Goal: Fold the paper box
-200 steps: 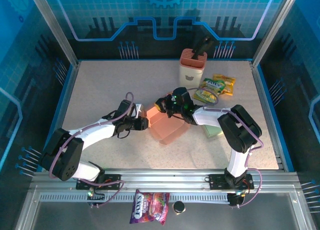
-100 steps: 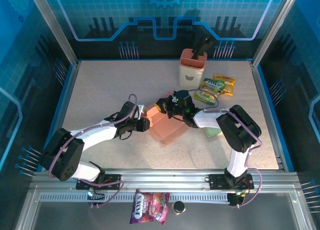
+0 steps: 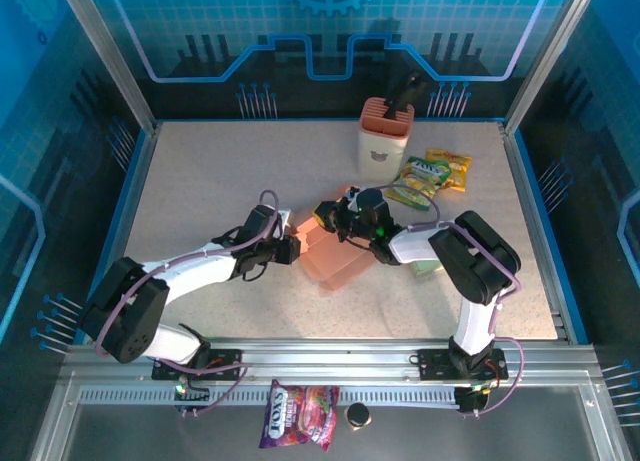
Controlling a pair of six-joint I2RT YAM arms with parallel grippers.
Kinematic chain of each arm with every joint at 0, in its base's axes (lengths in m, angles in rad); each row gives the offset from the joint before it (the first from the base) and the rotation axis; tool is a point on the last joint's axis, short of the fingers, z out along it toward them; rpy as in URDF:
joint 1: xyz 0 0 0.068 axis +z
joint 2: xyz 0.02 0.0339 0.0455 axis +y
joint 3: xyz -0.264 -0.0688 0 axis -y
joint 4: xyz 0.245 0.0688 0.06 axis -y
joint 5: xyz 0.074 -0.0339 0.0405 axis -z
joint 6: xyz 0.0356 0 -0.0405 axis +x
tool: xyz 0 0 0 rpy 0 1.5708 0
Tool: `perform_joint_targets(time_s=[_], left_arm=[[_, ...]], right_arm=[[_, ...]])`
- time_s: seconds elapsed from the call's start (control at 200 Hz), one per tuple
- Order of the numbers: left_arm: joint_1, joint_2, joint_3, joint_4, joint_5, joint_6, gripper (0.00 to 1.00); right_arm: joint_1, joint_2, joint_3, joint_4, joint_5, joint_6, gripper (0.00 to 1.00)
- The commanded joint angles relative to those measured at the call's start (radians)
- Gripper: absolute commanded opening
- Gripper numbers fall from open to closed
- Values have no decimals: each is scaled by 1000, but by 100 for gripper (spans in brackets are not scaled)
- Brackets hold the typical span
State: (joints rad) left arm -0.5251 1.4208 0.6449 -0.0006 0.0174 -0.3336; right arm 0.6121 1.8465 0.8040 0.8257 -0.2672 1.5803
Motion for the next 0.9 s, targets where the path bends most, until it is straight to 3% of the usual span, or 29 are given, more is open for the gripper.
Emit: perform_joint_targets(time_s=[0.0,0.32,0.895], left_arm=[[-17,10,-4,55,-46,-22,27],[-68,42,10,71,-130,-81,26],[-134,95,26,88,-311,-173,27]], right_arm=[[8,29,-35,71,18,-41,0],[34,77,-73,208,60,-45,0],[52,121,-124,287,47,-107,0]])
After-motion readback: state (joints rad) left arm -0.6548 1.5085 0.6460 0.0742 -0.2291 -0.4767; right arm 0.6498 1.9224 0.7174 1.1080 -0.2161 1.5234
